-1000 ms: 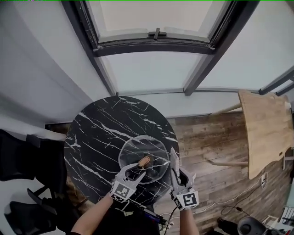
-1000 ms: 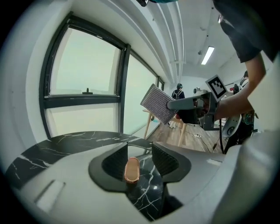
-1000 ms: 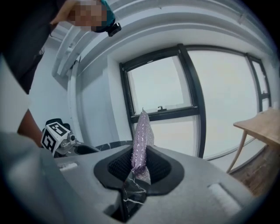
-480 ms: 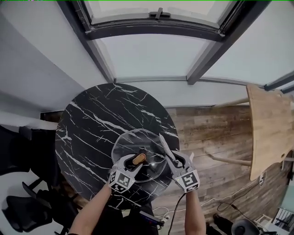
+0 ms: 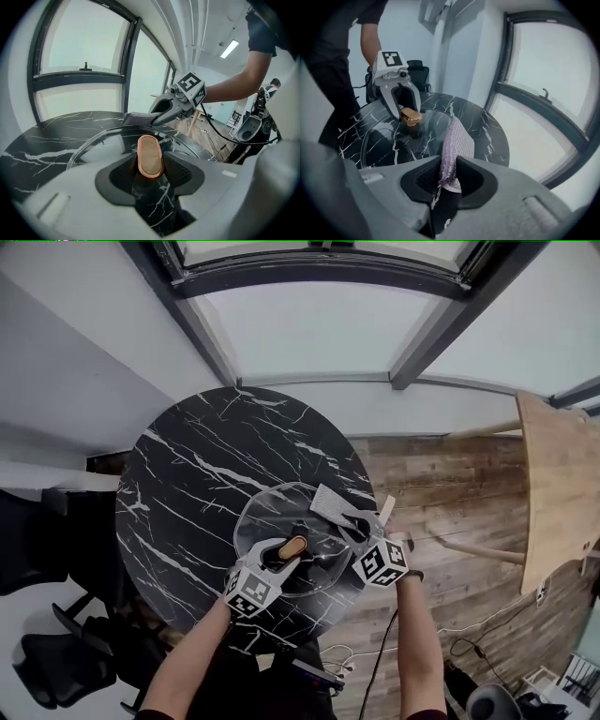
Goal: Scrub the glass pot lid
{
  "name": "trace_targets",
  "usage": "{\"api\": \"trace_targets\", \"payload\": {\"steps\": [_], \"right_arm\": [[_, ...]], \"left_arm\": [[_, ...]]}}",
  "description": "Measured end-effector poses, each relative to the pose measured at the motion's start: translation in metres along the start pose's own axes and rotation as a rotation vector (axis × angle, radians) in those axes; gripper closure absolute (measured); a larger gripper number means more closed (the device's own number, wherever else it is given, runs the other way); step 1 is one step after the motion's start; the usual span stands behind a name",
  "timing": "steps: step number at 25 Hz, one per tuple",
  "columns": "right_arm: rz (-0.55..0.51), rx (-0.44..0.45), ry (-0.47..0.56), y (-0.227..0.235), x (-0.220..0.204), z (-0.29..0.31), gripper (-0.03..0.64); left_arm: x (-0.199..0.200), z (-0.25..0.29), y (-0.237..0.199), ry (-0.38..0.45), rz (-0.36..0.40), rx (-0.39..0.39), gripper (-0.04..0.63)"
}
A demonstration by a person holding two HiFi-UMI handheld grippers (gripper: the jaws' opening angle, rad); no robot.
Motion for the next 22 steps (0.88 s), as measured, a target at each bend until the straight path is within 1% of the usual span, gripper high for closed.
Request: {"api": "trace_targets", "payload": {"steps": [2, 4, 6, 10, 12, 15, 18, 22], "right_arm": [[-0.048, 0.04, -0.064, -0.006, -0.001, 0.007, 0.535], [-0.074, 0.067, -0.113, -0.011, -0.001, 0.014, 0.532], [-0.068, 0.089, -0.142, -0.012, -0.001, 0.016, 0.532], [-0.023, 0.12, -0.192, -0.017, -0.001, 0.013, 0.535], [-0.029, 0.104, -0.214, -0.024, -0.002, 0.011, 0.537], [-0.027, 0.052, -0.227, -0.033, -0.007, 0.007, 0.54], [-0.014, 0.006, -0.246, -0.044, -0.009, 0.006, 0.543], [0.024, -0.03, -0.26, -0.06, -0.01, 0.003, 0.543]], "left_arm": [[0.0, 0.001, 0.0, 0.01, -0.007, -0.011, 0.414], [-0.001, 0.001, -0.001, 0.016, -0.002, -0.011, 0.414], [-0.001, 0.001, 0.0, 0.016, 0.003, -0.006, 0.414], [-0.002, 0.001, 0.0, 0.013, -0.004, -0.005, 0.414], [-0.003, 0.0, -0.001, 0.01, -0.006, -0.006, 0.414], [-0.002, 0.002, -0.002, -0.001, -0.004, -0.017, 0.414], [-0.003, 0.002, -0.003, -0.027, -0.003, -0.031, 0.414], [-0.001, 0.002, -0.004, -0.05, -0.007, -0.045, 0.414]]}}
Point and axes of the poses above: the fingertips, and each gripper's own axes: z forward along the fingers, y to its right, x out of its top, the point moved 7 cm from there along -z, backward along the fingers, and after that the axes turned 12 degrees about z, right-handed, at the moved point
